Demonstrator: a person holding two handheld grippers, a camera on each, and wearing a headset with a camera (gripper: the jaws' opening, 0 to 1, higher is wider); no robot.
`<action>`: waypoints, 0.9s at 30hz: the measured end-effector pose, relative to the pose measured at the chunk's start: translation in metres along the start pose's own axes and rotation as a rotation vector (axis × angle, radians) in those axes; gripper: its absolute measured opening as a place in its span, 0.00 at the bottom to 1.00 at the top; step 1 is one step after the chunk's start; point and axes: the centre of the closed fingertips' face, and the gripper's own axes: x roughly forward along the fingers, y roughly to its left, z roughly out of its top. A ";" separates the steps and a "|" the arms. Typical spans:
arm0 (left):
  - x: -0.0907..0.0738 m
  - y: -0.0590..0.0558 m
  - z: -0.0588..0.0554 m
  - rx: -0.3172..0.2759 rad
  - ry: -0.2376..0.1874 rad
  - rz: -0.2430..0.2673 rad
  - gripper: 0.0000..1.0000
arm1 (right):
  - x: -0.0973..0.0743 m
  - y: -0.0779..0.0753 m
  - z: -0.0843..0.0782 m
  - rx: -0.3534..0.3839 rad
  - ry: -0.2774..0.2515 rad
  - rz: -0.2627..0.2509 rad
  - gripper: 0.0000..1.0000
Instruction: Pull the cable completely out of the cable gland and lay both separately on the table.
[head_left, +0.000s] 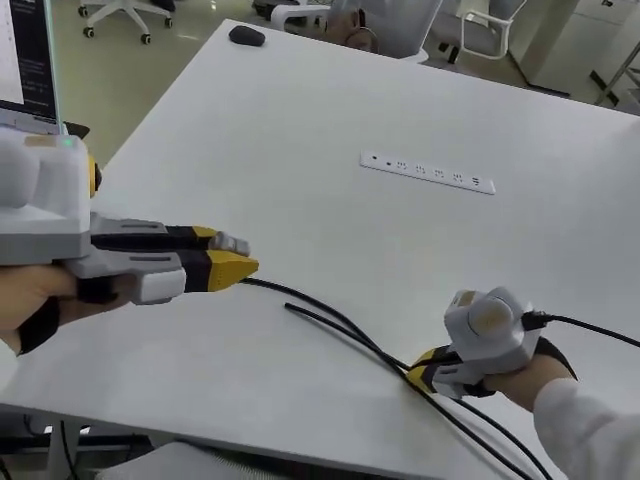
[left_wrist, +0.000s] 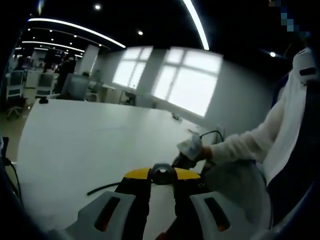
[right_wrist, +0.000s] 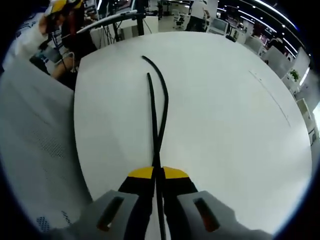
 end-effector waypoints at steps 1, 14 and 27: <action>0.000 0.000 0.000 0.000 0.002 0.000 0.18 | 0.000 0.001 0.000 0.004 -0.003 0.005 0.04; 0.002 0.000 0.000 -0.001 0.003 -0.005 0.18 | 0.006 0.012 -0.003 0.028 -0.002 0.045 0.06; 0.003 -0.002 -0.006 -0.017 0.007 -0.006 0.18 | 0.007 0.004 0.000 0.030 0.060 0.017 0.02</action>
